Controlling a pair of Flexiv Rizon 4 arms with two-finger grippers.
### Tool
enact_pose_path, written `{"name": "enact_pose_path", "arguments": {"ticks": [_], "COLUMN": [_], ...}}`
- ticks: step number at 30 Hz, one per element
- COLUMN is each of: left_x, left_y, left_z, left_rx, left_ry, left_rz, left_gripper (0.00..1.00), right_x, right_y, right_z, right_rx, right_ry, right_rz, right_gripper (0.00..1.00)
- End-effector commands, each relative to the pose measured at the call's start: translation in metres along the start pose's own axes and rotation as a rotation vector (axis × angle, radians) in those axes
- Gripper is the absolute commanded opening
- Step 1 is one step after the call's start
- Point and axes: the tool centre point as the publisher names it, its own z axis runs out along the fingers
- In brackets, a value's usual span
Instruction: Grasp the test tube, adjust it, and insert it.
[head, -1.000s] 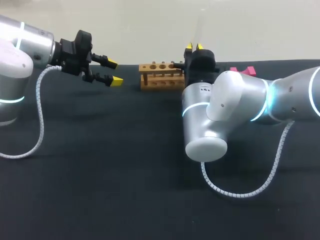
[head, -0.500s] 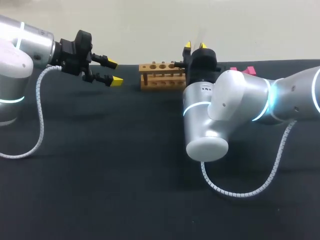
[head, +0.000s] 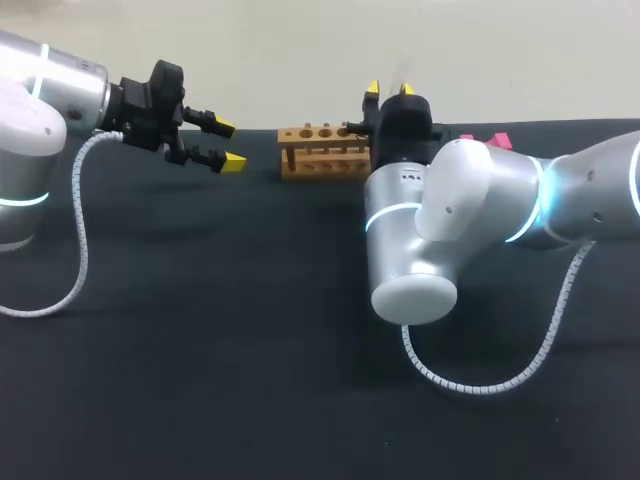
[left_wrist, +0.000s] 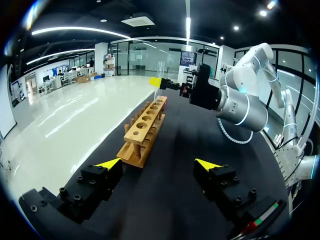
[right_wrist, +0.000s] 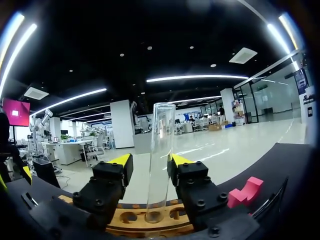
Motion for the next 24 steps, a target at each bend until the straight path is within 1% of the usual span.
{"name": "enact_pose_path", "arguments": {"ticks": [1,9,14,15,16,17,18,24], "left_x": [0.001,0.001,0.001,0.001,0.001,0.001,0.001,0.001], "left_y": [0.000,0.000,0.000,0.000,0.000,0.000,0.000,0.000], "left_z": [0.000,0.000,0.000,0.000,0.000,0.000,0.000,0.000], "left_rx": [-0.002,-0.002,-0.002,-0.002,-0.002,-0.002,-0.002,-0.002], "left_ry": [-0.003,-0.003,-0.003,-0.003,-0.003,-0.003,-0.003,-0.003], "left_rz": [0.002,0.002,0.002,0.002,0.002,0.002,0.002,0.002], "left_gripper": [1.00,1.00,1.00,1.00,1.00,1.00,1.00,1.00], "right_x": [-0.004,-0.010,-0.012,-0.012,-0.013,-0.013,-0.014,-0.016], "right_y": [0.002,0.018,0.020,0.019,0.018,0.018,0.015,0.012], "right_z": [-0.001,-0.003,-0.005,-0.006,-0.006,-0.006,-0.007,-0.009], "right_rx": [-0.183,-0.218,-0.219,-0.215,-0.208,-0.208,-0.200,-0.199], "right_ry": [0.004,0.002,0.003,0.004,0.006,0.007,0.016,0.029], "right_rz": [-0.002,-0.012,-0.019,-0.022,-0.027,-0.027,-0.028,-0.033], "right_gripper": [0.47,0.48,0.49,0.52,0.69,0.76,1.00,1.00]}}
